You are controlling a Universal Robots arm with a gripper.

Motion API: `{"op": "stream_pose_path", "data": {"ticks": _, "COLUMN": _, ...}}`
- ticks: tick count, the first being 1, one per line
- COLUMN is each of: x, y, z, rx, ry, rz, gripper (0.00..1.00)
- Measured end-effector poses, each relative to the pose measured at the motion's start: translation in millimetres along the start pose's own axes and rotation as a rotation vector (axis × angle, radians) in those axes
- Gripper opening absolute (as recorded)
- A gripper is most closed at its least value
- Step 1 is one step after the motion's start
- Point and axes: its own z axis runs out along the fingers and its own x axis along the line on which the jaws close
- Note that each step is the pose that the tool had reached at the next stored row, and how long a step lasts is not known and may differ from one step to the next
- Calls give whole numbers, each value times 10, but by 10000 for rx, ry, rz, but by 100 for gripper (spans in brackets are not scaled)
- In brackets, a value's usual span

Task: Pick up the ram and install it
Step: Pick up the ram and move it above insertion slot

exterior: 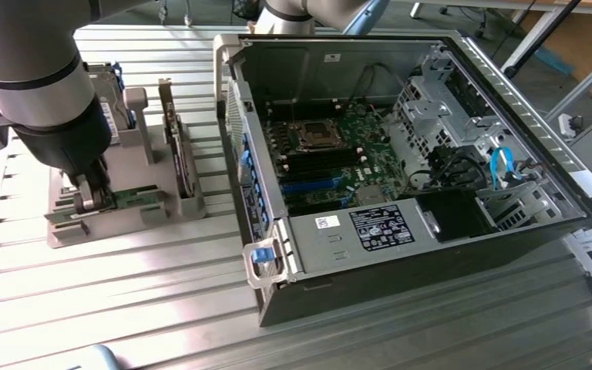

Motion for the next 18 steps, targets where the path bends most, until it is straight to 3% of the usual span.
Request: {"op": "stream_pose_path", "data": {"ticks": 18, "x": 2, "y": -2, "z": -111, "rx": 0, "ry": 0, "rz": 0, "gripper": 13}}
